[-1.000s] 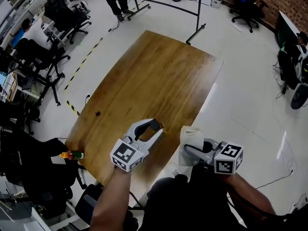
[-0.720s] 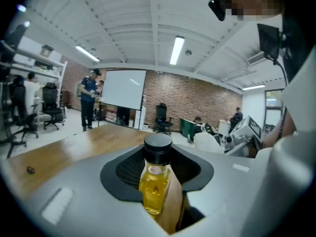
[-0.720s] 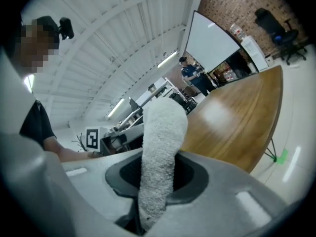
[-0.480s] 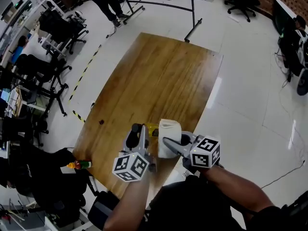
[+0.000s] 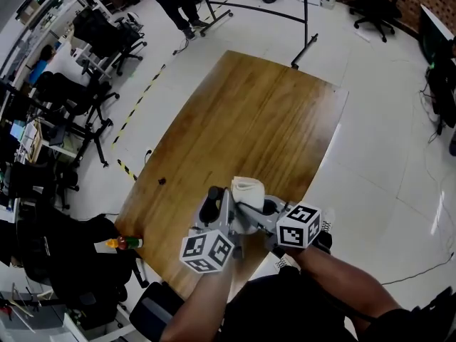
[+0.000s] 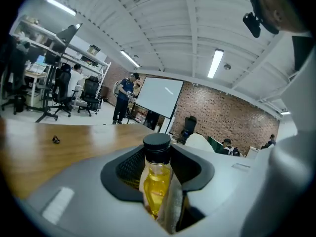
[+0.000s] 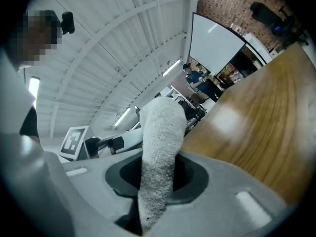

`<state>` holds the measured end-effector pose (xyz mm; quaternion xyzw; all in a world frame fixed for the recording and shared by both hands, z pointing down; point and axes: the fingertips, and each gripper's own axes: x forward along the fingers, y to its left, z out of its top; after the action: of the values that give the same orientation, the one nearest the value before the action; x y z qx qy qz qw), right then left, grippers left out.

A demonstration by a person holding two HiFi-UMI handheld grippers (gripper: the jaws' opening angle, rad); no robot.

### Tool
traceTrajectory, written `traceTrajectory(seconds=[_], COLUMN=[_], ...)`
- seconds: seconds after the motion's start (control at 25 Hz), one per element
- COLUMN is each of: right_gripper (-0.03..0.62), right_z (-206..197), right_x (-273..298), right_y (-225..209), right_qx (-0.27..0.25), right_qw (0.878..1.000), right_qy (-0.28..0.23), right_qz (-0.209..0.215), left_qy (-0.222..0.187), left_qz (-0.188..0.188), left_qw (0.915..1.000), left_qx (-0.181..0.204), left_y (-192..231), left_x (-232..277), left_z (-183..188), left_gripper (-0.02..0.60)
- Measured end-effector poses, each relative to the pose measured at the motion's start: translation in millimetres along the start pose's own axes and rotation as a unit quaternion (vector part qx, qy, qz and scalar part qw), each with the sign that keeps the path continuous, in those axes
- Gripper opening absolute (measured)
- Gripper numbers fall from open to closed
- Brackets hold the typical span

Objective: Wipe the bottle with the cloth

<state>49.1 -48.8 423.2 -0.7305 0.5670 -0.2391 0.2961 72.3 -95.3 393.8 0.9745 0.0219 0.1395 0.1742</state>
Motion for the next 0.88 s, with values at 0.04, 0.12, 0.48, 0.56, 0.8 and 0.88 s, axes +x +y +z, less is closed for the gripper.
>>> traceTrajectory(seconds=[0.04, 0.12, 0.48, 0.56, 0.8, 0.88], right_gripper=[0.074, 0.074, 0.074, 0.074, 0.074, 0.074], right_z=[0, -2, -21, -26, -43, -52], right_x=[-2, -5, -20, -24, -39, -43], right_y=[-2, -7, -44, -50, -73, -79], right_qx=[0.006, 0.02, 0.083, 0.091, 0.107, 0.106], right_qw=[1.0, 1.0, 0.995, 0.994, 0.983, 0.978], right_qy=[-0.001, 0.0, 0.035, 0.044, 0.088, 0.102], right_qz=[0.001, -0.001, -0.034, -0.045, -0.119, -0.15], left_qy=[0.001, 0.001, -0.001, -0.001, -0.001, 0.002], left_qz=[-0.003, -0.007, -0.007, -0.006, -0.013, -0.021], left_qw=[1.0, 0.9999, 0.9998, 0.9998, 0.9993, 0.9992], left_qx=[0.005, 0.013, 0.016, 0.019, 0.034, 0.035], left_y=[-2, -4, -6, -8, -18, -22], left_x=[1, 2, 5, 4, 4, 2], left_z=[0, 1, 1, 0, -2, -4], left_gripper=[0.173, 0.173, 0.173, 0.173, 0.172, 0.169])
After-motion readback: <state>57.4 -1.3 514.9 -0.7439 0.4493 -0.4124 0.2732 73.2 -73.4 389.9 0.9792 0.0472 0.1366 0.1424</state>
